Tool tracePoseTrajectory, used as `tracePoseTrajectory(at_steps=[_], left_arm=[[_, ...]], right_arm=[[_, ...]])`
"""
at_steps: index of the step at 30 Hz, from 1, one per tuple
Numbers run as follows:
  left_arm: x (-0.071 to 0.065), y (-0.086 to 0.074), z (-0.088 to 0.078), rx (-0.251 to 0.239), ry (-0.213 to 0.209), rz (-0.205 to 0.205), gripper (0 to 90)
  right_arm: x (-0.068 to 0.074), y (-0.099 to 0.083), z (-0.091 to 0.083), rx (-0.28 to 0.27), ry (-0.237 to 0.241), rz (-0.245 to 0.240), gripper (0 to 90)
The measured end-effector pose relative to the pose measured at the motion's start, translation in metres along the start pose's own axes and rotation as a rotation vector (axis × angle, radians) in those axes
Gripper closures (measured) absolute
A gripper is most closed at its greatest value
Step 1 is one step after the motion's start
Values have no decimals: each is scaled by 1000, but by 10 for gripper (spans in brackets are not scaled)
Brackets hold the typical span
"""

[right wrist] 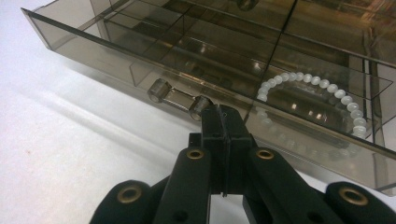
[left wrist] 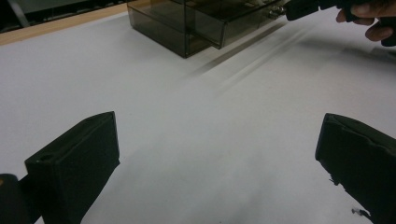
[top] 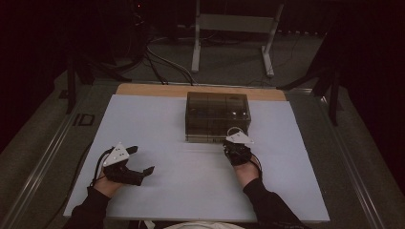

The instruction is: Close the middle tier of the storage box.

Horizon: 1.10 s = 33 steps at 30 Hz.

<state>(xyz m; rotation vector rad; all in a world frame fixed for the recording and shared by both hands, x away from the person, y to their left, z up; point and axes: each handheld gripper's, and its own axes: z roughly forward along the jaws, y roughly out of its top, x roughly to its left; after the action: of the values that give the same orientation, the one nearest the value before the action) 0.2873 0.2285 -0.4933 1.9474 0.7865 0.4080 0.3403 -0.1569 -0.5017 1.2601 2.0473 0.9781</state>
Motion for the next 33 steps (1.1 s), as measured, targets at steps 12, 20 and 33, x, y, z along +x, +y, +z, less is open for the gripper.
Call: tracePoseTrajectory(at_steps=[12,20,33], left_arm=[[0,0,0,2,3,3,10],[1,0,0,3,2,1,10],[0,0,0,7,-1,0,10]], right_arm=[[-3,4,6,3,-5,3,900],[-5,5,10,7,-13,3,900],[-8,8,17,15,-24,8,900]])
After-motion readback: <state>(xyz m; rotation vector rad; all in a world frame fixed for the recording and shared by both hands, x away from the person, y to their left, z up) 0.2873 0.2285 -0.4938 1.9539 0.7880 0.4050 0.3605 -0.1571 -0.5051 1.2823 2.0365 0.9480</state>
